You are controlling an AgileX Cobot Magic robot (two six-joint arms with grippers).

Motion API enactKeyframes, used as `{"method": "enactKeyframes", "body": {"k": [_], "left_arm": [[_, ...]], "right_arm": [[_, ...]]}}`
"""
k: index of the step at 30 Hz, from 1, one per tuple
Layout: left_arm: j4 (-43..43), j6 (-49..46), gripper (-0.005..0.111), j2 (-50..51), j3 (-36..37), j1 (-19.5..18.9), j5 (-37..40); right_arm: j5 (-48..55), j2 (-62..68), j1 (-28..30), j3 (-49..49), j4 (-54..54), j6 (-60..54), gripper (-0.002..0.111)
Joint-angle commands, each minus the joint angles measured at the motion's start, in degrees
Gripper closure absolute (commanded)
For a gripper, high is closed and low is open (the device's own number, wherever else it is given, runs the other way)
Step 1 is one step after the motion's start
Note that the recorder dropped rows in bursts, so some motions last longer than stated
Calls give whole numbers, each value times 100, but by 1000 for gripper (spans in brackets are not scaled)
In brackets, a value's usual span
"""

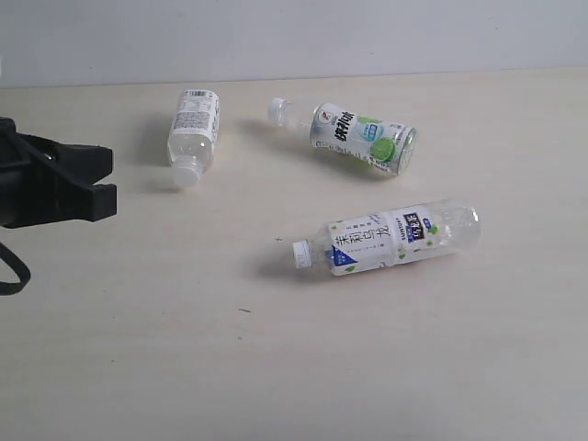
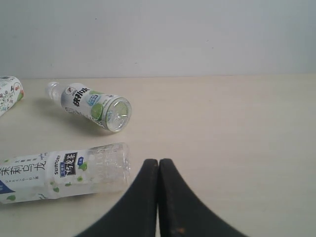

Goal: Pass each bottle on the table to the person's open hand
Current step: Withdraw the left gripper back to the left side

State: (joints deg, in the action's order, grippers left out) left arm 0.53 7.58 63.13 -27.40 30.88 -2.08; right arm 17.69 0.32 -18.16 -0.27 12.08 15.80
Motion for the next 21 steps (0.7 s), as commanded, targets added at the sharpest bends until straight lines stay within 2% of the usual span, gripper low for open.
{"method": "enactKeyframes", "body": {"k": [1, 8, 21], "left_arm": [[29, -49, 107, -71, 25, -10, 167], [29, -49, 107, -71, 25, -10, 445], [29, -49, 107, -71, 12, -10, 406]], "right_arm": [[-23, -32, 35, 27, 5, -14, 108], [-23, -32, 35, 27, 5, -2, 108], [-23, -32, 35, 27, 5, -2, 108]]}}
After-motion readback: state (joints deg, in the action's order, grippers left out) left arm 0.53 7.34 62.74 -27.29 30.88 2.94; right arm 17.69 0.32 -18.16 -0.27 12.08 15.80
